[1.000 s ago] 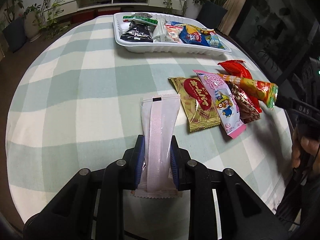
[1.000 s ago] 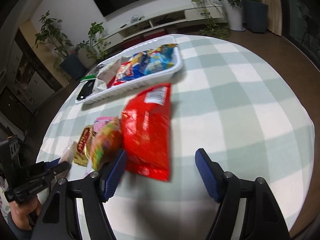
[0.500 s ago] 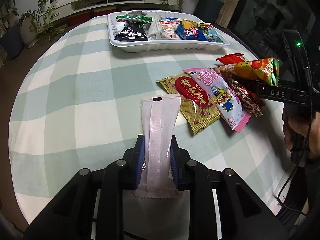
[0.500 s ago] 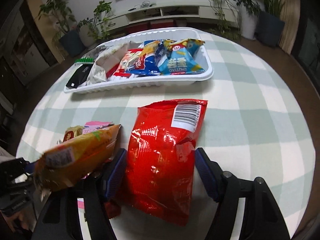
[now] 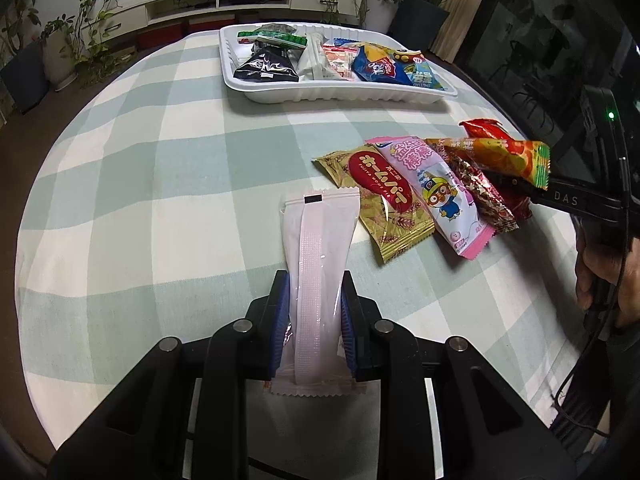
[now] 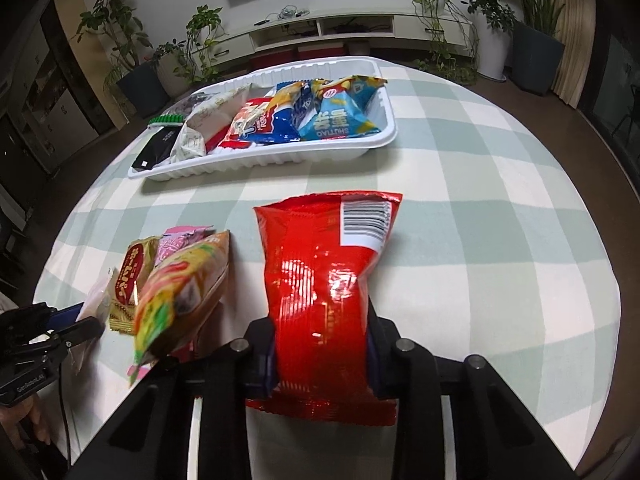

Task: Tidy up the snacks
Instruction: 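Grasp the pink wrapped bar with the left gripper while the right gripper grasps the red chip bag, then lift the pink bar and red chip bag and carry them toward the tray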

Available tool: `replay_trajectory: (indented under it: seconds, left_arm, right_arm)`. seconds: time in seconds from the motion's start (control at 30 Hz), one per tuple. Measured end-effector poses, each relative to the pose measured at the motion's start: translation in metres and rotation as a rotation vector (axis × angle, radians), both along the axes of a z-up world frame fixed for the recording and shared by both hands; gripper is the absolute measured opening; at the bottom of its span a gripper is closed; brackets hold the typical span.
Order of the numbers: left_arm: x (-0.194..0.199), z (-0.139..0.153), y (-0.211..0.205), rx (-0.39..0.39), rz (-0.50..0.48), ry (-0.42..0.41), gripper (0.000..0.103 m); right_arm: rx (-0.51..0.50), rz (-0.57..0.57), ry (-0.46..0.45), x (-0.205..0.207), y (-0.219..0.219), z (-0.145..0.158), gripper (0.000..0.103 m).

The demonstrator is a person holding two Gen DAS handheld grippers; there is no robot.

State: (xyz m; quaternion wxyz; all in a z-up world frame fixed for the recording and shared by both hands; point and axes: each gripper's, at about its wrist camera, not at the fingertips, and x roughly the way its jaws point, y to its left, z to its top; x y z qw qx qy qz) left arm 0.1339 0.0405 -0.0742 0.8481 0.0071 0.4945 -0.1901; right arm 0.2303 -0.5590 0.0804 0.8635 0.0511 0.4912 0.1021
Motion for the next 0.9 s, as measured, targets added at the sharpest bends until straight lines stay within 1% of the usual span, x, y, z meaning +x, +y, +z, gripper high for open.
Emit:
replay_trajectory:
  seconds: [0.2,0.47,0.53,0.63,0.73,0.9]
  left_arm:
    - [-0.005,0.000,0.007,-0.048,0.013,0.005,0.022]
    - [-0.012,0.007,0.013,-0.117,0.027,0.000,0.021]
    - [-0.013,0.010,0.016,-0.146,0.035,-0.001,0.021]
    - [-0.013,0.016,0.024,-0.210,0.046,0.000,0.021]
    - [-0.011,0.023,0.031,-0.252,0.059,-0.004,0.021]
    - [0.003,0.042,0.046,-0.323,0.078,-0.020,0.021]
  right_arm:
    - [0.075,-0.075,-0.005,-0.022,-0.024,0.005,0.035]
    - [0.142,-0.149,-0.003,-0.045,-0.052,0.008,0.035]
    - [0.177,-0.169,-0.007,-0.051,-0.060,0.010,0.035]
    - [0.223,-0.195,-0.018,-0.056,-0.071,0.014,0.035]
    - [0.279,-0.222,-0.029,-0.058,-0.085,0.019,0.035]
    - [0.364,-0.268,-0.061,-0.053,-0.113,0.033,0.035]
